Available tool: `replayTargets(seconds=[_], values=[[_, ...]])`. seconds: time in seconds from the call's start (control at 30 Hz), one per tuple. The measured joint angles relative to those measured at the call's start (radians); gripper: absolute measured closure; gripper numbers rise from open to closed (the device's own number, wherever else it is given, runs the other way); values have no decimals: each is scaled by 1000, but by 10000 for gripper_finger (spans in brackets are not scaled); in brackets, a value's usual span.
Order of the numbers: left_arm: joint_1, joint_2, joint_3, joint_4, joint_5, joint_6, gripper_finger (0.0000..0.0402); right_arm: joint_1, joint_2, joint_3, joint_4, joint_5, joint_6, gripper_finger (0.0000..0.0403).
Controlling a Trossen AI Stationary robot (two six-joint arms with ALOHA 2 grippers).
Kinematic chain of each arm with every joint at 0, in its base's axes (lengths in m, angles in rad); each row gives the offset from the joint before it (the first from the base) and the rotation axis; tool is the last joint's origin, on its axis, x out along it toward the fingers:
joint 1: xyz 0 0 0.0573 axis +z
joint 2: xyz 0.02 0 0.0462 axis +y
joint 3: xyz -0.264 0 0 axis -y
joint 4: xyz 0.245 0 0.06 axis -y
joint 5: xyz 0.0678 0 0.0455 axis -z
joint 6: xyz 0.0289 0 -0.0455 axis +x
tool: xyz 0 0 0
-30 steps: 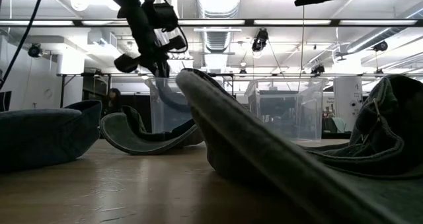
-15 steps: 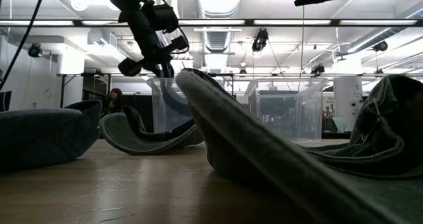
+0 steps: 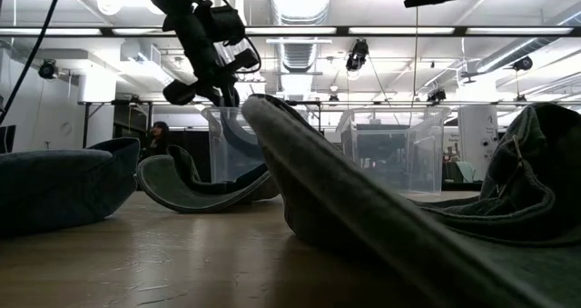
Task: Pick & Place hat
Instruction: Put the top blue cap into the left transparent bin
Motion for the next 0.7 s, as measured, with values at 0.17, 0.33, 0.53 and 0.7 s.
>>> replayTargets(seconds=[0.17,0.33,0.53,0.7], values=[[0,0,0,0,1,-1,369,0,0,0,0,0,0,268],[0,0,0,0,11,-1,369,0,0,0,1,0,0,274],[0,0,0,0,11,-4,369,0,0,0,1,0,22,280],[-1,0,0,1,11,13,369,0,0,0,1,0,21,275]])
